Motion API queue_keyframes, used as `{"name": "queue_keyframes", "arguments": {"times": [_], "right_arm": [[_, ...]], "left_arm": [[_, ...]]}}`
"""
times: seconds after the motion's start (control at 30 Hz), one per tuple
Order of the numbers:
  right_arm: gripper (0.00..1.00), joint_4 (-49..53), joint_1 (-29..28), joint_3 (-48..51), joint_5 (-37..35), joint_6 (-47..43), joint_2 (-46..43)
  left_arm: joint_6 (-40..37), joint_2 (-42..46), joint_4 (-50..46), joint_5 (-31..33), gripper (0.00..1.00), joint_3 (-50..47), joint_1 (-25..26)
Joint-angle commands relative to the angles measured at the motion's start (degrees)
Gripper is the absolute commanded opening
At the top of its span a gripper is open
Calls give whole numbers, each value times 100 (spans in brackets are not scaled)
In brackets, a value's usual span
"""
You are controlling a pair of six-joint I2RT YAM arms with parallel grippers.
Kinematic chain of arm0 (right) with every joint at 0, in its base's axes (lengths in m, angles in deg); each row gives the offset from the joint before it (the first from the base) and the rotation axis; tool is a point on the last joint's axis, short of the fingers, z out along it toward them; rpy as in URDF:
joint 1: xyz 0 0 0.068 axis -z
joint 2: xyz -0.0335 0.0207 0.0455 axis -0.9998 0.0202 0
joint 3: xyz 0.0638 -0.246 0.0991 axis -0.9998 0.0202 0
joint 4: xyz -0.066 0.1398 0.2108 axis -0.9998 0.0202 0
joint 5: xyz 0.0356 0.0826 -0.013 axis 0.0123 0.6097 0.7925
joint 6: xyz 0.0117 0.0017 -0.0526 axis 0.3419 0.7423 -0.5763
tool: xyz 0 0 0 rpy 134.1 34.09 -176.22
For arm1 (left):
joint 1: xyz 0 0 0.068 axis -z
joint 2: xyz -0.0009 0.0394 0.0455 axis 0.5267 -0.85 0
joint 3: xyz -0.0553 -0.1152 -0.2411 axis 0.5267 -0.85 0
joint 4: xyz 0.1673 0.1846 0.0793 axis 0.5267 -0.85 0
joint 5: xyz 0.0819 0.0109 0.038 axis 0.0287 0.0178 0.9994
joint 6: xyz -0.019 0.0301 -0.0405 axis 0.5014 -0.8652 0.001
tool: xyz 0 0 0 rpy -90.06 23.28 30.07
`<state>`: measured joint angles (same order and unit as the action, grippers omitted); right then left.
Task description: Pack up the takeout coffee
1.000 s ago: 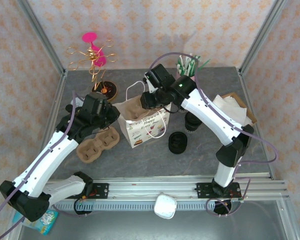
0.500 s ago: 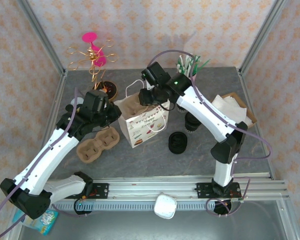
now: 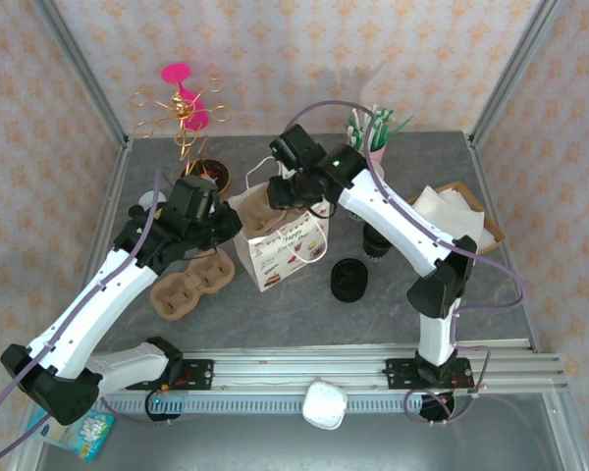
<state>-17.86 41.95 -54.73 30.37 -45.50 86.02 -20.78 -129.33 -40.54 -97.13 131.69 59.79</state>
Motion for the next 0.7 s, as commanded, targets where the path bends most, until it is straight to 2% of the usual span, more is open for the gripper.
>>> {"name": "queue_keyframes", "arguments": {"times": [0.0, 0.1, 0.27, 0.43, 0.67], "right_arm": [[30, 146, -73, 258, -200, -144, -194], [30, 146, -92, 509, -254, -197, -318], [30, 256, -262, 311, -494, -95, -58], [30, 445, -312, 10, -725, -119, 247], [29, 291, -342, 92, -579, -99, 443]], "left_arm": [[-25, -14, -191, 279, 12, 218, -72], [-4, 32, -145, 276, 12, 221, -83], [-41, -35, 71, -268, 10, 146, -47], [-93, 12, 11, -167, 10, 152, -1], [5, 26, 71, -46, 11, 53, 5]]}}
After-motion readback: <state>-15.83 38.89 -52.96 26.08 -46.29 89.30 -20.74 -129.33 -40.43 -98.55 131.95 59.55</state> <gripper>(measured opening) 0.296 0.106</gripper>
